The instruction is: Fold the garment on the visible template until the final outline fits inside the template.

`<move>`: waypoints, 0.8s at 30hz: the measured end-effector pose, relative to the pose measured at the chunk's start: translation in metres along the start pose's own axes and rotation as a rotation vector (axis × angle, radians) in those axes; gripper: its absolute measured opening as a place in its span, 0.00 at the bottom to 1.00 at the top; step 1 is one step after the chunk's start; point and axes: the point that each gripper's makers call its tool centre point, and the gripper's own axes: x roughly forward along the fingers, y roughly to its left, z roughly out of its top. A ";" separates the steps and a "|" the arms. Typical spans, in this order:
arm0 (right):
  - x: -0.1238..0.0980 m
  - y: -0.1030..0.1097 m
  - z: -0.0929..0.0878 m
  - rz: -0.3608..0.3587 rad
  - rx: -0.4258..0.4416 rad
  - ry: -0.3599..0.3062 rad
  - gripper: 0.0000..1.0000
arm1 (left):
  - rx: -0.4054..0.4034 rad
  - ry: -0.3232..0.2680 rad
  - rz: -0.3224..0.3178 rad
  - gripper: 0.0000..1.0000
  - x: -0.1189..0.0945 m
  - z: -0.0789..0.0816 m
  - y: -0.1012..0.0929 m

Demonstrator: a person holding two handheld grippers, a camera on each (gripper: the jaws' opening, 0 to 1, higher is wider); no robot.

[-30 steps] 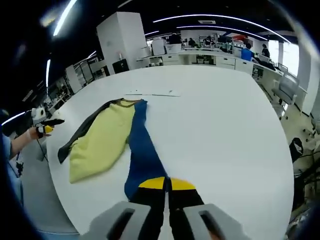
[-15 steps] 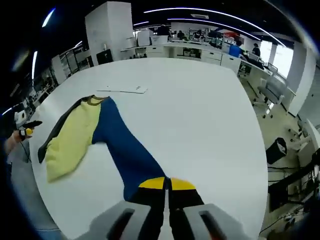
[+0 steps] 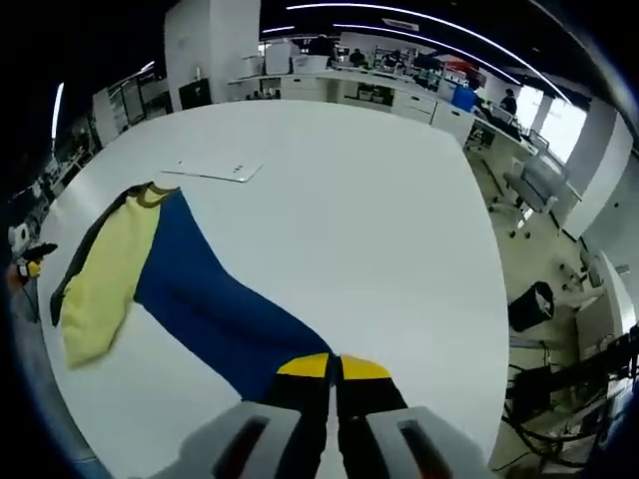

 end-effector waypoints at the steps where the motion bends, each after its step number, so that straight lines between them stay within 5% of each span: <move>1: 0.001 0.000 0.000 -0.001 -0.001 0.000 0.00 | -0.006 0.003 0.003 0.67 0.000 -0.002 0.001; 10: 0.030 -0.012 -0.022 -0.013 0.033 0.079 0.00 | -0.035 0.008 0.013 0.67 0.002 -0.011 0.003; 24: 0.038 0.001 -0.024 -0.026 0.017 0.112 0.00 | -0.053 0.016 0.015 0.67 0.006 -0.014 0.006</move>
